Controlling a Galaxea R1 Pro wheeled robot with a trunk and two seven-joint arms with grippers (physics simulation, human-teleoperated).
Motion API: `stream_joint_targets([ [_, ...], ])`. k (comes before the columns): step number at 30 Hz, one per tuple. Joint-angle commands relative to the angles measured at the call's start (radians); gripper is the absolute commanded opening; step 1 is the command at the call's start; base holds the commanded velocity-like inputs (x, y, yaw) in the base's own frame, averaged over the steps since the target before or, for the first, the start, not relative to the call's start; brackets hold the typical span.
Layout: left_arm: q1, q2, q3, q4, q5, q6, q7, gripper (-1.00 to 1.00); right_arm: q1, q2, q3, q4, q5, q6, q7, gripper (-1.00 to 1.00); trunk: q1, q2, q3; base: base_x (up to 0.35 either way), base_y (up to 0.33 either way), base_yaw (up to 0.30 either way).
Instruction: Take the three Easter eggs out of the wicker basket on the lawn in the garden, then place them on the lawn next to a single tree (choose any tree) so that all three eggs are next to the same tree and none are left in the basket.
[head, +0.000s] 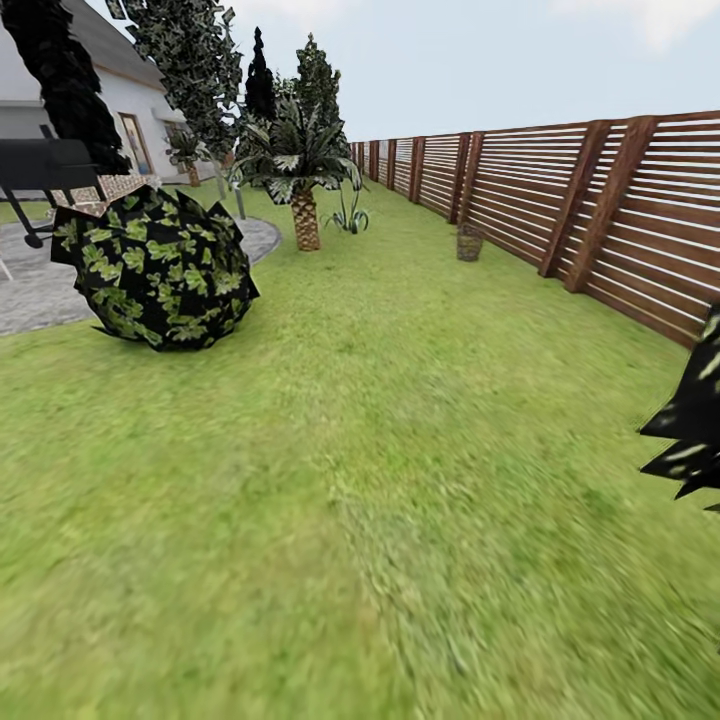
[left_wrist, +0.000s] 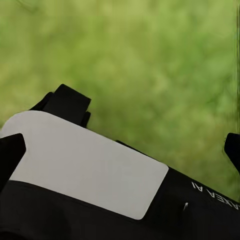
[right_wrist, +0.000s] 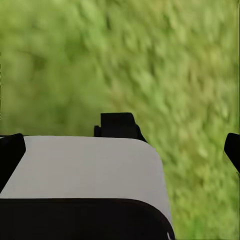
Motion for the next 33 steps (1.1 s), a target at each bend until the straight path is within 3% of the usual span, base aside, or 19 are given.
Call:
stream_joint_targets([
  [1,0.000,0.000,-0.002,-0.001,0.010,0.001,0.001,1.00,-0.001,0.000,0.003,0.003,-0.001,-0.005,-0.004,1.00,0.001,0.000,-0.001,0.337,0.000,0.000],
  [33,0.000,0.001,-0.002,-0.001,0.010,0.001,0.000,1.00,-0.001,0.000,0.003,0.003,-0.002,-0.006,-0.004,1.00,0.001,0.000,-0.001,0.337,0.000,0.000],
])
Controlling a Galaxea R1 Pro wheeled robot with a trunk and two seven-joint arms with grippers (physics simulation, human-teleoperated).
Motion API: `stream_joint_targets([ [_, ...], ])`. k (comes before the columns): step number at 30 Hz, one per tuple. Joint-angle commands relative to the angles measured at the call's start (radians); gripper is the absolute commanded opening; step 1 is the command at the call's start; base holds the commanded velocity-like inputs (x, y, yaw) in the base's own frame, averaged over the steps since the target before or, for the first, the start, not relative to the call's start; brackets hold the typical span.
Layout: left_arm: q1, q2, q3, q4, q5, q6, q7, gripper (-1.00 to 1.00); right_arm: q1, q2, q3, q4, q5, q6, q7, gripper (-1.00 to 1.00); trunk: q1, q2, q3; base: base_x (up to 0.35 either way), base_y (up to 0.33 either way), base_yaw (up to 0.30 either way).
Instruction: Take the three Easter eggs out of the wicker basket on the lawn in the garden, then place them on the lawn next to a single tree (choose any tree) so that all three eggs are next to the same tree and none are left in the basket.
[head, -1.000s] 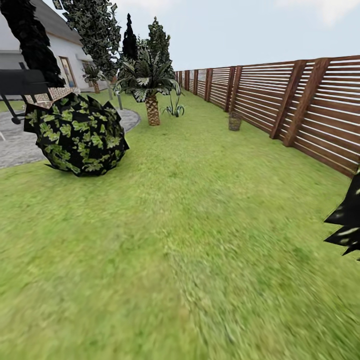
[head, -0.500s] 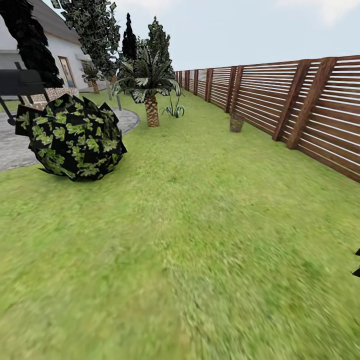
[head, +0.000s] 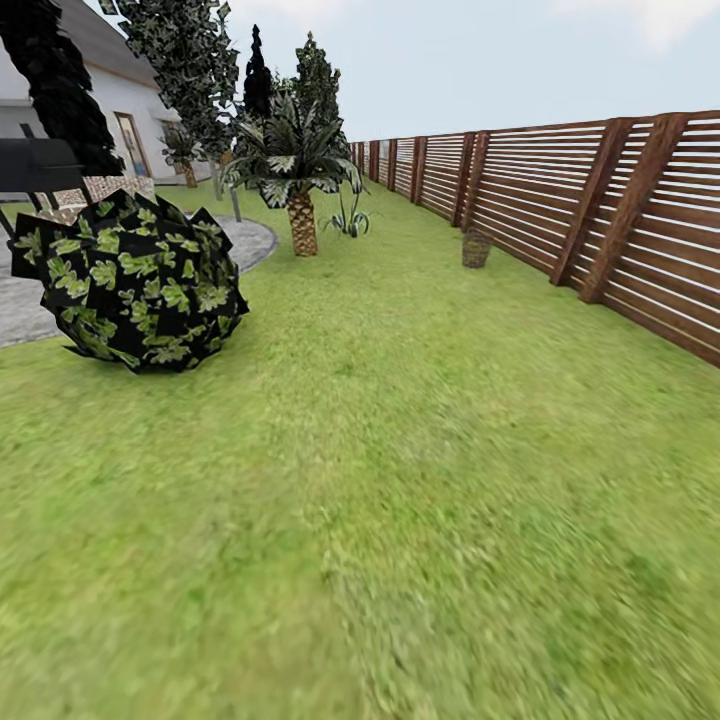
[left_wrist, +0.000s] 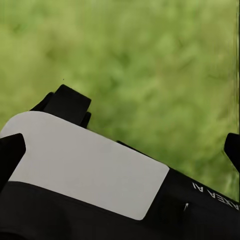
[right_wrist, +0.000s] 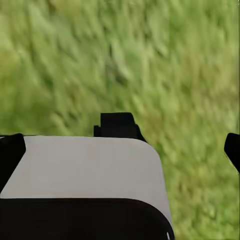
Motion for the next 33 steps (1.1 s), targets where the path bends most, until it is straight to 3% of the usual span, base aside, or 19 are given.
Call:
stream_joint_targets([
  [1,0.000,-0.001,-0.002,-0.001,0.010,0.001,0.001,1.00,-0.001,-0.001,0.003,0.004,0.000,-0.005,-0.004,1.00,0.001,0.000,-0.001,0.337,0.000,0.000],
  [11,0.000,-0.002,-0.003,0.000,0.009,0.001,0.001,1.00,0.019,-0.026,0.003,0.018,-0.002,-0.007,-0.003,1.00,0.001,0.000,-0.001,0.337,0.000,0.000],
  [33,0.000,-0.001,-0.003,0.002,0.009,0.001,0.001,1.00,0.020,-0.031,0.004,0.010,0.014,-0.008,0.002,1.00,0.001,0.000,-0.001,0.337,0.000,-0.007],
])
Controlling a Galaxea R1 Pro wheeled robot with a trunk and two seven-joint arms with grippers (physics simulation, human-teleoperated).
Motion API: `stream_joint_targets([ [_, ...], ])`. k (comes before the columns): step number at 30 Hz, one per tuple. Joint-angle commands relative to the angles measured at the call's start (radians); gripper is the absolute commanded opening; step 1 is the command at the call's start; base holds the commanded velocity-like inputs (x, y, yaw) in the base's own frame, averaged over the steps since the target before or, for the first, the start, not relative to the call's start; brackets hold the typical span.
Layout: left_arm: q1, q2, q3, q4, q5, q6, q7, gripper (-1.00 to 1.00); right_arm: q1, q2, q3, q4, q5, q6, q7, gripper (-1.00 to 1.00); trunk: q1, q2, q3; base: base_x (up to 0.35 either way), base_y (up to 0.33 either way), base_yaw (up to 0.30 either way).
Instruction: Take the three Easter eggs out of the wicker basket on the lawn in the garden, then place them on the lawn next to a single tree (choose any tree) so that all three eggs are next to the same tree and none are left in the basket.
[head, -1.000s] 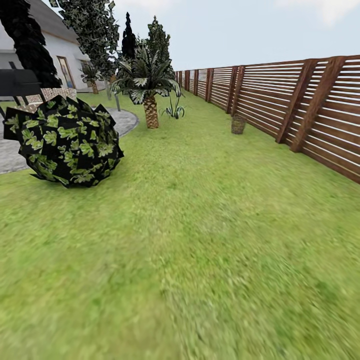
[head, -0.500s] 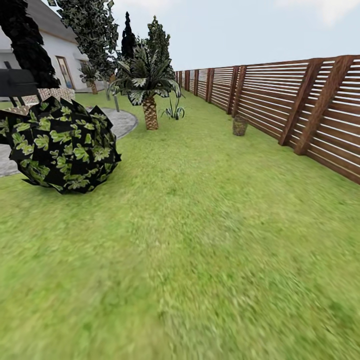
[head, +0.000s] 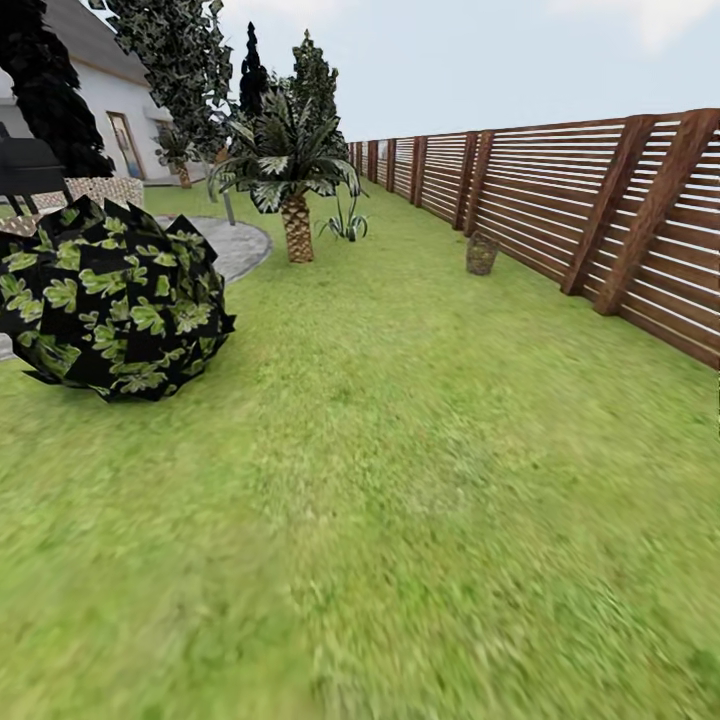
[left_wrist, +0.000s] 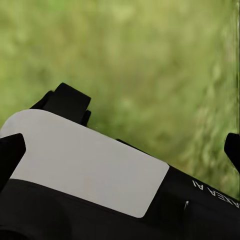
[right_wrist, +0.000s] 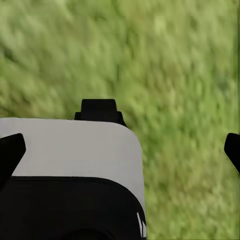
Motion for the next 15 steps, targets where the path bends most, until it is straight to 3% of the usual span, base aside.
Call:
stream_joint_targets([
  [1,0.000,0.000,-0.002,-0.001,0.010,0.001,0.001,1.00,-0.001,0.000,0.003,0.003,0.000,-0.006,-0.003,1.00,0.001,0.000,-0.001,0.337,0.000,-0.142],
  [15,0.001,0.000,-0.002,-0.001,0.010,0.001,0.001,1.00,-0.001,0.001,0.004,0.003,0.001,-0.006,-0.003,1.00,0.001,0.000,-0.001,0.337,0.000,-0.275],
])
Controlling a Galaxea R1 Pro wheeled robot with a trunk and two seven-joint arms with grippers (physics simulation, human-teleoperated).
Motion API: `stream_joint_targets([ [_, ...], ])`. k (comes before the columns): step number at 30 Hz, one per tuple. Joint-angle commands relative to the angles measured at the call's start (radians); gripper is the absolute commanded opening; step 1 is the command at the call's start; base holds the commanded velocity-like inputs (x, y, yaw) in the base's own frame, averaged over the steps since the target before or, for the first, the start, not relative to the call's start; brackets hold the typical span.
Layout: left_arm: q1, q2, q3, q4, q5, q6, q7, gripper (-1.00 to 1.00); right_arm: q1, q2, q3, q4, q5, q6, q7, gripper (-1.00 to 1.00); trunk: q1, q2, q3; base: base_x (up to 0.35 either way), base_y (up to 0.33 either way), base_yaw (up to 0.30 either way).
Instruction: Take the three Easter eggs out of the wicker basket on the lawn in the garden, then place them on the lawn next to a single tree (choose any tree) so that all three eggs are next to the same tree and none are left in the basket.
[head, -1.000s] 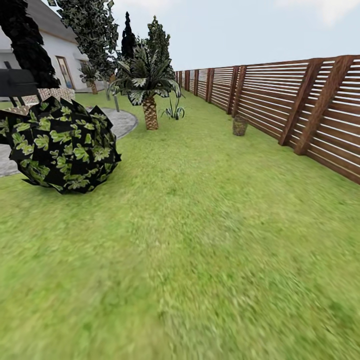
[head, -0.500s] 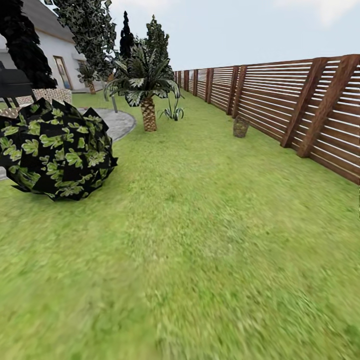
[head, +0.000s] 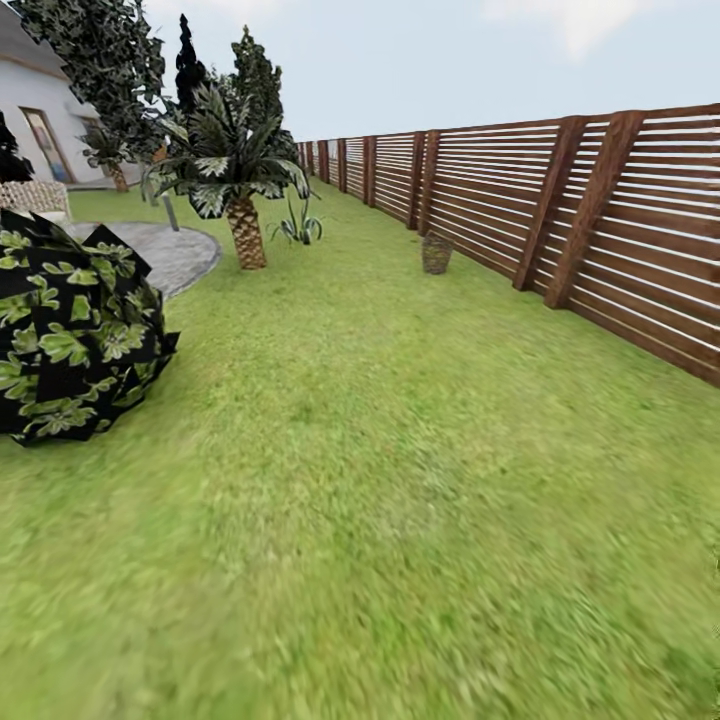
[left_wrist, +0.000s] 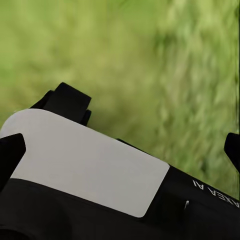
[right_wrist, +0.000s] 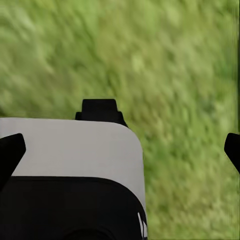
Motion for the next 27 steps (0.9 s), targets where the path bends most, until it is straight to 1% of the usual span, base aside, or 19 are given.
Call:
stream_joint_targets([
  [1,0.000,0.000,-0.002,-0.001,0.010,0.001,0.001,1.00,-0.001,0.000,0.004,0.003,0.000,-0.005,-0.003,1.00,0.001,0.000,-0.001,0.337,0.000,-0.294],
  [4,0.000,0.000,-0.002,-0.001,0.010,0.001,0.001,1.00,-0.001,0.000,0.004,0.003,0.000,-0.005,-0.003,1.00,0.001,0.000,-0.001,0.337,0.000,-0.287],
  [7,0.000,0.000,-0.002,-0.001,0.010,0.001,0.001,1.00,-0.001,0.001,0.004,0.003,0.000,-0.005,-0.003,1.00,0.001,0.000,-0.001,0.337,0.000,-0.124],
  [19,0.000,0.000,-0.002,-0.001,0.010,0.001,0.001,1.00,-0.001,-0.004,0.004,0.005,-0.004,0.002,-0.003,1.00,0.001,0.000,-0.001,0.337,0.000,-0.009],
  [27,0.000,0.000,-0.002,-0.001,0.010,0.001,0.001,1.00,-0.001,-0.002,0.004,0.006,-0.002,-0.001,-0.002,1.00,0.001,0.000,-0.001,0.337,0.000,0.000],
])
